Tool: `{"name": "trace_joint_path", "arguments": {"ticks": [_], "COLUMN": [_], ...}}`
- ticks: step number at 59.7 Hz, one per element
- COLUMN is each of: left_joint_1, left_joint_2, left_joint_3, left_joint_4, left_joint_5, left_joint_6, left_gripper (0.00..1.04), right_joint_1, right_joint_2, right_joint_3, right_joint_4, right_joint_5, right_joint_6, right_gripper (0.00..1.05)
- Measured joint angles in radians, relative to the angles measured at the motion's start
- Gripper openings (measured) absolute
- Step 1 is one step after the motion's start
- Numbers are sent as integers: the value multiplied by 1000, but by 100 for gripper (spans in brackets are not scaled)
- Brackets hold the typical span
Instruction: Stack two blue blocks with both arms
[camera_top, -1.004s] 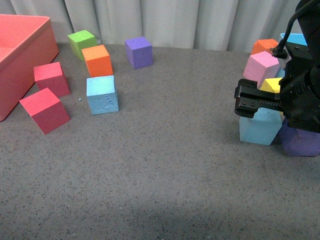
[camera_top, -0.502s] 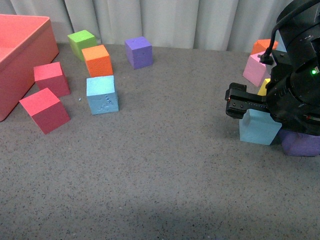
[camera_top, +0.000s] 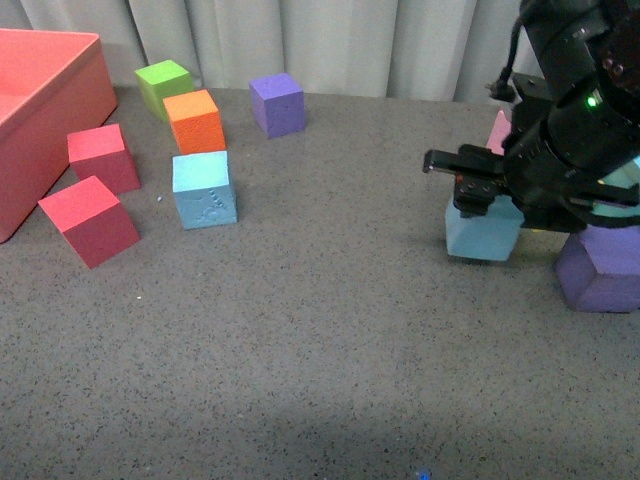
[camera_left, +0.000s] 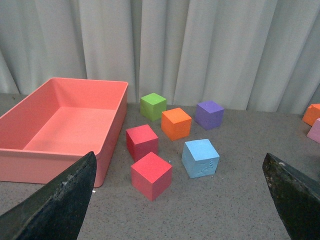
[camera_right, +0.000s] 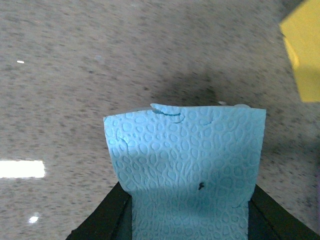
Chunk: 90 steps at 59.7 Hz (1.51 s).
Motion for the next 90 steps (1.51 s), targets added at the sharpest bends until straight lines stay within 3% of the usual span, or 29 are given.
{"name": "trace_joint_path", "arguments": {"ticks": [31,49,64,69,90], "left_joint_1": [0,0,0,0,0], "left_joint_2": [0,0,0,0,0], "left_joint_3": [0,0,0,0,0], "left_joint_4": [0,0,0,0,0], "left_joint_5": [0,0,0,0,0], "left_joint_6": [0,0,0,0,0], "left_gripper": [98,98,98,98,98], "right_joint_1": [160,185,185,185,183], "right_joint_2": [220,252,254,251,92], "right_joint_3": [351,406,405,401,264], "right_joint_4": [-132,-161,-166,-164,-77], "right_joint_5": [-25,-18,-8,-3,51], "right_joint_6": [10,19,20,23,2], "right_gripper": [40,40,77,96,95]}}
